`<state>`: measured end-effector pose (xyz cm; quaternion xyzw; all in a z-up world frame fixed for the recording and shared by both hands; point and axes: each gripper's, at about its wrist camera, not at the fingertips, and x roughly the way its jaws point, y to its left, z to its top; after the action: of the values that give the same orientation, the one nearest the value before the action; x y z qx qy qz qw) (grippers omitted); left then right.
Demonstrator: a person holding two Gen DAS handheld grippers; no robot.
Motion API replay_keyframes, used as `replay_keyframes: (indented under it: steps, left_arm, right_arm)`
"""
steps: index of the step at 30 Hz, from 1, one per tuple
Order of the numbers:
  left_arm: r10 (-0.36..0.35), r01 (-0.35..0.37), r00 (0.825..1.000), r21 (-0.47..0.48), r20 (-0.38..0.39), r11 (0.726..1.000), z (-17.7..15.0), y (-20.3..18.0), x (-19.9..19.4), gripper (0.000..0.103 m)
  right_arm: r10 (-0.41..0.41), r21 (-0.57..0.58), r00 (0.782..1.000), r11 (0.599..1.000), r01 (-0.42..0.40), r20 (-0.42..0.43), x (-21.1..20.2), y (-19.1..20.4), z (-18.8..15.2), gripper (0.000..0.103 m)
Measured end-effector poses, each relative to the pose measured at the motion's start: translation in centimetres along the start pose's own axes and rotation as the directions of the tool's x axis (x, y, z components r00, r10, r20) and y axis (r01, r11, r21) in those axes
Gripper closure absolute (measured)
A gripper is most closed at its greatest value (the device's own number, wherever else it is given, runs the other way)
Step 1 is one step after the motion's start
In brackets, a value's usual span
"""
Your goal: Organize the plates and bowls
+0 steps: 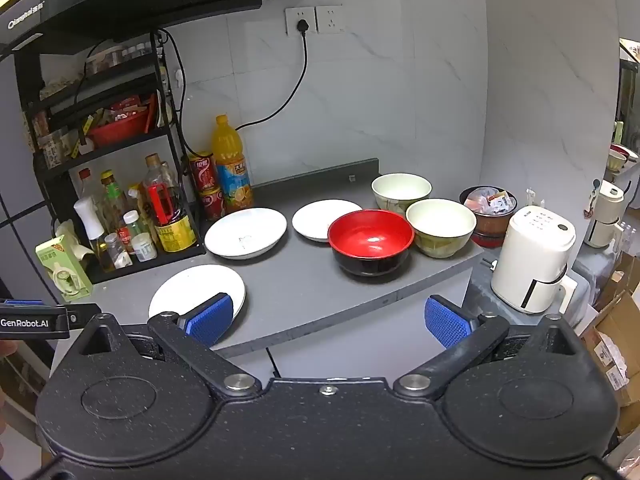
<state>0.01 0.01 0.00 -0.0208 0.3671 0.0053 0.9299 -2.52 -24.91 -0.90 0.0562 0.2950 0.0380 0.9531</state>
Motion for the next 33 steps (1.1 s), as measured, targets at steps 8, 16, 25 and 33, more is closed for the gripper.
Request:
replay_keyframes:
  steps: [8,16,25,33]
  left_arm:
    - [0.006,-0.006,1.0,0.002,0.011,1.0,-0.2,-0.4,0.3,0.011]
    - [-0.006,0.006,1.0,-0.019,0.0,1.0,-0.2,0.3,0.3,0.011]
    - [-0.032,0.031,0.999,-0.019,-0.03,0.999,-0.5,0.2,0.6,0.011]
    - [-0.033,0.032,0.999,-0.025,-0.033,0.999,-0.3,0.1,0.1,0.011]
  right_arm:
    - [-0.005,-0.003,1.0,1.0,0.005,0.006,0.0,0.1,-0.2,0.0]
    - [-0.022,0.003,1.0,1.0,0.022,0.008,-0.2,0.3,0.1,0.0]
    - [-0.052,0.022,0.999,0.998,0.051,0.008,-0.6,0.0,0.0,0.0]
    - [-0.05,0.019,0.999,0.999,0.05,0.007,-0.8,-0.4,0.0,0.0]
